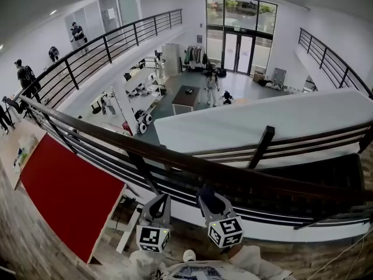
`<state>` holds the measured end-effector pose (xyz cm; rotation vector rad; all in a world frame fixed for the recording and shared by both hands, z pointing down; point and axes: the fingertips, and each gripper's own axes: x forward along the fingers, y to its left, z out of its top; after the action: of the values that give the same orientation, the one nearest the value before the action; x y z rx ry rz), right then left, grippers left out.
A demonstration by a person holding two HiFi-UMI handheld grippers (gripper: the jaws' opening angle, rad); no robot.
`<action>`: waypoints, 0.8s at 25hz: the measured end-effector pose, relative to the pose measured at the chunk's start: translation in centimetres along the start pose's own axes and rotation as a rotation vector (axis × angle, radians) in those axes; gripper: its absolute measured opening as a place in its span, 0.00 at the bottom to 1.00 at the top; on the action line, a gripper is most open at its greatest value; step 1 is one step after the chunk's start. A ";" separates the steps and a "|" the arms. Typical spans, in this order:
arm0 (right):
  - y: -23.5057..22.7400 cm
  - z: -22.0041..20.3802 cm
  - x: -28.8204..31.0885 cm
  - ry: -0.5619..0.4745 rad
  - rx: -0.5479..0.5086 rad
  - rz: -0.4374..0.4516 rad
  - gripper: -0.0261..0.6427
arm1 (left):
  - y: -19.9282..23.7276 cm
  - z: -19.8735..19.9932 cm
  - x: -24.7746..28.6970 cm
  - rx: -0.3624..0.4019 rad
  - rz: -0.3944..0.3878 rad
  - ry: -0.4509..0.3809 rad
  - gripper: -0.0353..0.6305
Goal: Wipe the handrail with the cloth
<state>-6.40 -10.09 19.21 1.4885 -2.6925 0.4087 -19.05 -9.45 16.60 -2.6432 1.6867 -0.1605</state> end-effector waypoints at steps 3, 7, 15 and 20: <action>1.7 -0.4 3.9 0.019 -0.015 0.037 0.20 | 3.2 -0.9 0.6 0.004 0.025 0.012 0.04; 3.7 -0.3 9.0 0.030 -0.029 0.076 0.20 | 7.6 -1.9 1.6 0.010 0.065 0.023 0.04; 7.4 -0.7 19.1 0.072 -0.031 0.151 0.20 | 15.2 -3.0 4.7 0.019 0.147 0.039 0.04; 9.7 -0.5 23.7 0.094 -0.057 0.198 0.20 | 19.1 -3.5 6.9 0.038 0.193 0.053 0.04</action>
<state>-27.38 -24.66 21.46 1.1622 -2.7602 0.3952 -33.74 -23.59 19.58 -2.4524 1.9216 -0.2597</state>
